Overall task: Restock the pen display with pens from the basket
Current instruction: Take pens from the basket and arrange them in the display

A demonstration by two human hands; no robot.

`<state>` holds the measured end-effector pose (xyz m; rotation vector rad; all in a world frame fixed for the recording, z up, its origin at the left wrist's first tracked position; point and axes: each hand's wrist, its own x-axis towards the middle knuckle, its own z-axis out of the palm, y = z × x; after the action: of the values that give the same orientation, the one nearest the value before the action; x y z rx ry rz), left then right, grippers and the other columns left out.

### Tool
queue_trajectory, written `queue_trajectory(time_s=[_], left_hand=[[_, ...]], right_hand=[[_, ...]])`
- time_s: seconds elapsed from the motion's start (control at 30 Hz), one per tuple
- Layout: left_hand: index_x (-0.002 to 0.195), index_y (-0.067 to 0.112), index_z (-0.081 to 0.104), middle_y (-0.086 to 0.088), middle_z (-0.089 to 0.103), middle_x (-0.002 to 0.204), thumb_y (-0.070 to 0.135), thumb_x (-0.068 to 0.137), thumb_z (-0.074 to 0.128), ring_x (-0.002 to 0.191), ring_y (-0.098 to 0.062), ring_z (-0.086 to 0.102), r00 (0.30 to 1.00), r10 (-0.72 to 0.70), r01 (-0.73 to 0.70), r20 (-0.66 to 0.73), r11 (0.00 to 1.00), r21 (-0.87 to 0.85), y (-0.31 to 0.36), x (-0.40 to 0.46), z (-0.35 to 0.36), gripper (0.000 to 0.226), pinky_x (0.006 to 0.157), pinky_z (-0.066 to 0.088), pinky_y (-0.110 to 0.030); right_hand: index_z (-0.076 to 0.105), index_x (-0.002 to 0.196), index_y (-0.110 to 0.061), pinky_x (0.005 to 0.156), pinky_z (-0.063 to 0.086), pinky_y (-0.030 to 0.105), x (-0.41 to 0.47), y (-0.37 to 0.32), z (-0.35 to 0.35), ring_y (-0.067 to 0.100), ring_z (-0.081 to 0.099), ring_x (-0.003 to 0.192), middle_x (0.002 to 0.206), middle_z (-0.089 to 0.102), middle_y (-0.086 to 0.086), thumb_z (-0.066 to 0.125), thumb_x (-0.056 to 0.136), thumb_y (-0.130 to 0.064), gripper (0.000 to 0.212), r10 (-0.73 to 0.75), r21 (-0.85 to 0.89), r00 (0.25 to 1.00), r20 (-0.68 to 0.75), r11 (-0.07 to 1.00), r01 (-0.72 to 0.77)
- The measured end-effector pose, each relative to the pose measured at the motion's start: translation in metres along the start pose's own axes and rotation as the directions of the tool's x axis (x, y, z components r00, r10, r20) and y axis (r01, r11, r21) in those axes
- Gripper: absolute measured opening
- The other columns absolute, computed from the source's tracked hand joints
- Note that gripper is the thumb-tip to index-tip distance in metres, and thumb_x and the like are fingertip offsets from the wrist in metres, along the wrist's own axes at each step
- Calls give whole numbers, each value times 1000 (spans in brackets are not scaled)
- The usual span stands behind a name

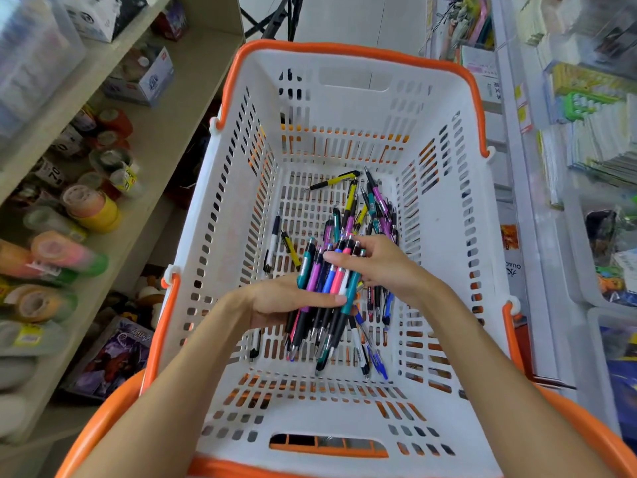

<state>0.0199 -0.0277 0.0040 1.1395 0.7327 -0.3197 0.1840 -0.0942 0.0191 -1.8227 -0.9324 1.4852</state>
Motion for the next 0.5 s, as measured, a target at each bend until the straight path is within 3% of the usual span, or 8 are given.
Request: queue_trajectory(time_s=[0.03,0.13,0.3,0.5], left_hand=[[108,16,61,3,75,93,28,93,54,88,-9,71,1000,-7,7,12,1000,-23,2,-1,0,20,76,55,-20],[100,12,66,-2,75,89,35,95,45,80,-11,72,999,-25,32,48,988,-154,4,-4,-5,31,67,55,-20],[90,9,77,-12,73,93,28,82,60,77,-20,70,998,-44,57,44,932,-357,0,-6,-17,26,76,57,-31],[84,4,77,-14,72,82,16,79,65,67,-21,70,998,-47,58,34,876,-479,-3,-5,-19,18,70,58,-30]], right_hand=[[66,105,-16,67,51,19,1,1,-2,0,64,70,75,67,-13,68,84,-37,30,9,-4,1000,-8,1000,-9],[66,89,-18,61,42,19,0,0,-9,0,52,50,58,58,-12,68,84,-38,20,6,6,1000,-1,1000,-6],[64,79,-17,44,32,13,0,-3,-15,4,39,46,71,53,6,68,85,-30,15,-40,100,999,18,994,38],[63,77,-17,42,32,12,1,-2,-17,3,40,45,64,56,-1,67,86,-27,15,-32,119,998,49,993,26]])
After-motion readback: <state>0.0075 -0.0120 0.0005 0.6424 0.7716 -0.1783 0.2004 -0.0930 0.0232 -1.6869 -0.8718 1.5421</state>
